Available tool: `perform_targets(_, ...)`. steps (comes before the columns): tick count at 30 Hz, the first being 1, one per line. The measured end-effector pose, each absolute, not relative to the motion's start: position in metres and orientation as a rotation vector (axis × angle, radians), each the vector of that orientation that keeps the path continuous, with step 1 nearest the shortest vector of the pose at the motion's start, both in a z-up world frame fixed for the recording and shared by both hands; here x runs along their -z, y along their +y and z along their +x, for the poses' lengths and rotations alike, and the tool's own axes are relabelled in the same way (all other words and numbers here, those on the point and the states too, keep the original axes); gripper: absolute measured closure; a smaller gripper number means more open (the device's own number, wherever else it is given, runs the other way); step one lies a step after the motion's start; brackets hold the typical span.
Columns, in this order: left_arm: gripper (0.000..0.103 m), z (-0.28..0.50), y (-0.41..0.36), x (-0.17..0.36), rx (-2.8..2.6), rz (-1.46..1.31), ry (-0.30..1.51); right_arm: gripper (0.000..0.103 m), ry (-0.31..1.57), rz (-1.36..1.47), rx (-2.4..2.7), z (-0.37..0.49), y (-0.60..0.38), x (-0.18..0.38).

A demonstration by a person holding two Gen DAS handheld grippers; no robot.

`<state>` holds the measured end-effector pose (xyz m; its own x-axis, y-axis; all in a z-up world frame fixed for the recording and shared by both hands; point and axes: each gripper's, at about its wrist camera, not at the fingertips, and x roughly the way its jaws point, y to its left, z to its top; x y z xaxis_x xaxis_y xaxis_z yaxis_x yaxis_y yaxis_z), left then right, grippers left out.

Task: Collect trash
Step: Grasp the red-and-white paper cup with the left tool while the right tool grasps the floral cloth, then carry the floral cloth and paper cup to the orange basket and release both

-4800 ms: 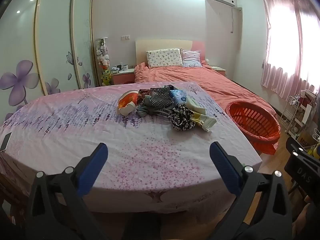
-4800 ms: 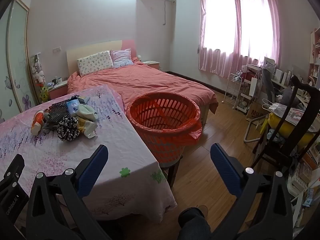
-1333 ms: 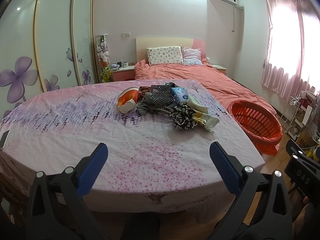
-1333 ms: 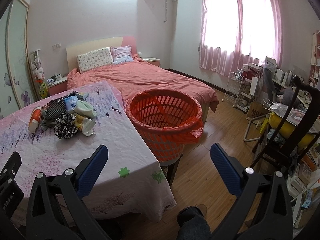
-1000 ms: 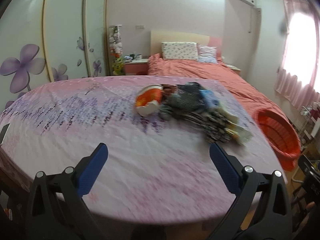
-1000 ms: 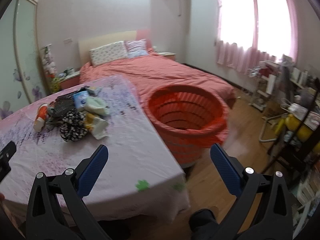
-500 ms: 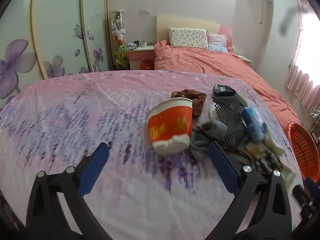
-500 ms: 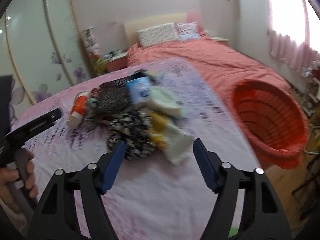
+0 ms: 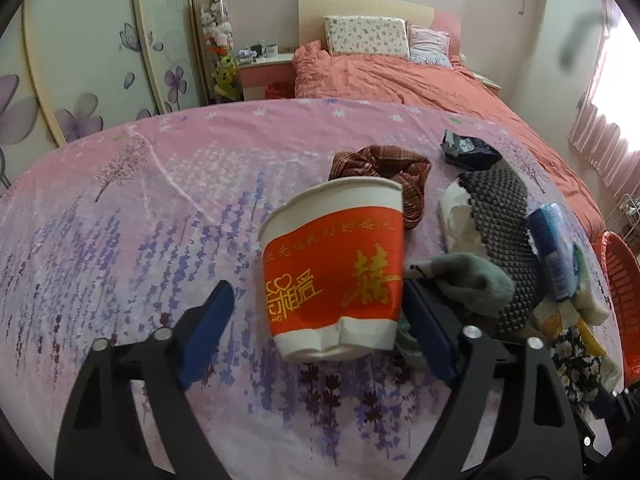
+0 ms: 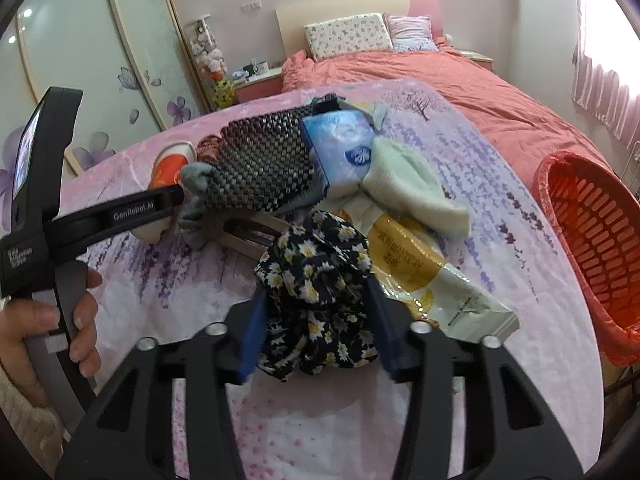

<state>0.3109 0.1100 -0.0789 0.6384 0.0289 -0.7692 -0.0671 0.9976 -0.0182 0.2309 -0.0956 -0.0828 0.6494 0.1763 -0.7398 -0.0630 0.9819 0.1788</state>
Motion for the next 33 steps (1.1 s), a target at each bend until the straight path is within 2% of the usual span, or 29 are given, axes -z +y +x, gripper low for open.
perform_targets(2, 0.032, 0.314, 0.115, 0.083, -0.041, -0.067, 0.891, 0.080, 0.859, 0.155, -0.149, 0.229, -0.097, 0.084)
perform_targets(5, 0.033, 0.314, 0.119, 0.085, -0.039, -0.069, 0.883, 0.088, 0.847, 0.170, -0.159, 0.227, -0.099, 0.081)
perform_targets(19, 0.033, 0.274, 0.127, 0.037, -0.023, -0.096, 0.781, 0.089, 0.696, 0.204, -0.163, 0.207, -0.115, 0.028)
perform_targets(33, 0.033, 0.236, 0.017, -0.015, 0.205, -0.052, 0.707, 0.089, 0.580, 0.248, 0.023, 0.181, -0.204, 0.005)
